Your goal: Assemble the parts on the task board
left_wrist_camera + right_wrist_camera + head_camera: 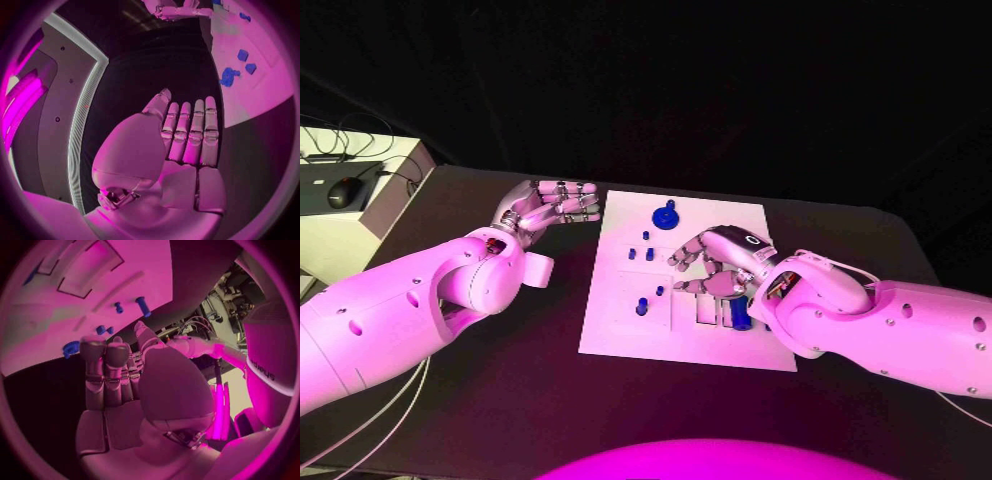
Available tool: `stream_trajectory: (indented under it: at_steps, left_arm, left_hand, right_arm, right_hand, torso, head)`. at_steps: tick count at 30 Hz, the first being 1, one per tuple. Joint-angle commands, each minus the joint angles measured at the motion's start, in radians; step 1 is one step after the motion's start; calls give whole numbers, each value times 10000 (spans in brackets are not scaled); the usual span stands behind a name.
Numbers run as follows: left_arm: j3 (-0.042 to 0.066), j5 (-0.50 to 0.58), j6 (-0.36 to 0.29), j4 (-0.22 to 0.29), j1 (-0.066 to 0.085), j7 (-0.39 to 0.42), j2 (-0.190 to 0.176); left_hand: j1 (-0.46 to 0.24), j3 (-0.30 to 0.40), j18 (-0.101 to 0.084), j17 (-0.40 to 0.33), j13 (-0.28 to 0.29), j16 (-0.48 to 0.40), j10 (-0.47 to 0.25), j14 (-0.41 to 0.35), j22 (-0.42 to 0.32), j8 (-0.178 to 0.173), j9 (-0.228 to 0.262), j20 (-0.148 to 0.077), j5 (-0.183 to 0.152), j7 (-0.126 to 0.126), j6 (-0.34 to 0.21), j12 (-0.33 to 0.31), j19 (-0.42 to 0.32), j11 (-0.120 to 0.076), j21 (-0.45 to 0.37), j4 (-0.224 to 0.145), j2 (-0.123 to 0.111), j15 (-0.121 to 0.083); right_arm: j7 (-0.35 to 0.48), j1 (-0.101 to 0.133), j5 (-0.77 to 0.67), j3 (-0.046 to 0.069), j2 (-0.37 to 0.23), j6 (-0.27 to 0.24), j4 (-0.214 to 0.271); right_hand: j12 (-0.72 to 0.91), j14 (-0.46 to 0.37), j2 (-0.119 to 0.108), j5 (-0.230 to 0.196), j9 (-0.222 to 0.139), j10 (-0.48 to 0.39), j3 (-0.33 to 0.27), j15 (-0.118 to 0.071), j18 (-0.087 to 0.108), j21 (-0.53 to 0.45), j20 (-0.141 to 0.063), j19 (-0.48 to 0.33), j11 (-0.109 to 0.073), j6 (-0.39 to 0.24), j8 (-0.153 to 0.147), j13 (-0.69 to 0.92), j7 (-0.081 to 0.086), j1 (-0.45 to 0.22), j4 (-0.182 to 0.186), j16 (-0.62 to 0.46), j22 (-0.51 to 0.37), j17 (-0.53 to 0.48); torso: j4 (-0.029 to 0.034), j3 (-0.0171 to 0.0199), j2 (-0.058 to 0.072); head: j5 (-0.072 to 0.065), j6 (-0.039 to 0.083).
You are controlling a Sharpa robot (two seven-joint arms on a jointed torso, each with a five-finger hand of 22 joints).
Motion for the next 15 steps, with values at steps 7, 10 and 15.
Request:
stream_trajectory:
  at_steps: [7,10,15]
  left_arm:
    - [7,13,199,-10,-80,114,-36]
    - [7,14,215,-30,-106,117,-36]
    - [7,14,257,-48,-144,122,-20]
  left_hand:
    - [-46,95,165,-6,-16,-18,226,16,-7,-24,-15,2,25,-18,-1,-21,22,-46,22,33,-18,-36]
    - [-48,121,159,-7,-15,-18,236,14,-6,-20,-14,-3,21,-19,16,-19,21,-50,23,48,-29,-37]
    - [-48,121,159,-7,-15,-18,236,14,-6,-20,-14,-3,21,-19,16,-18,21,-50,23,49,-29,-37]
  right_arm:
    - [-544,600,3828,15,-1286,1770,-16]
    - [-1379,709,3918,13,-1640,2782,-6]
    - [-2754,771,3499,2,-1947,3883,152]
  right_hand:
    - [5766,108,919,839,597,10,-1358,-601,-554,1565,-802,679,-898,553,880,5713,-615,-1740,21,416,604,138]
    - [7531,88,1191,1225,1394,-442,-1881,-638,-612,2427,-817,714,-934,548,1271,8072,-739,-2134,192,1146,956,896]
    - [8486,64,1318,1194,3184,46,-2348,-693,-678,3437,-845,747,-1059,353,2032,9876,-972,-2588,487,1986,1416,1930]
  torso:
    - [-46,11,-47]
    - [-78,6,-51]
    - [-109,44,-76]
  head:
    - [-551,103]
    - [-645,110]
    - [-725,84]
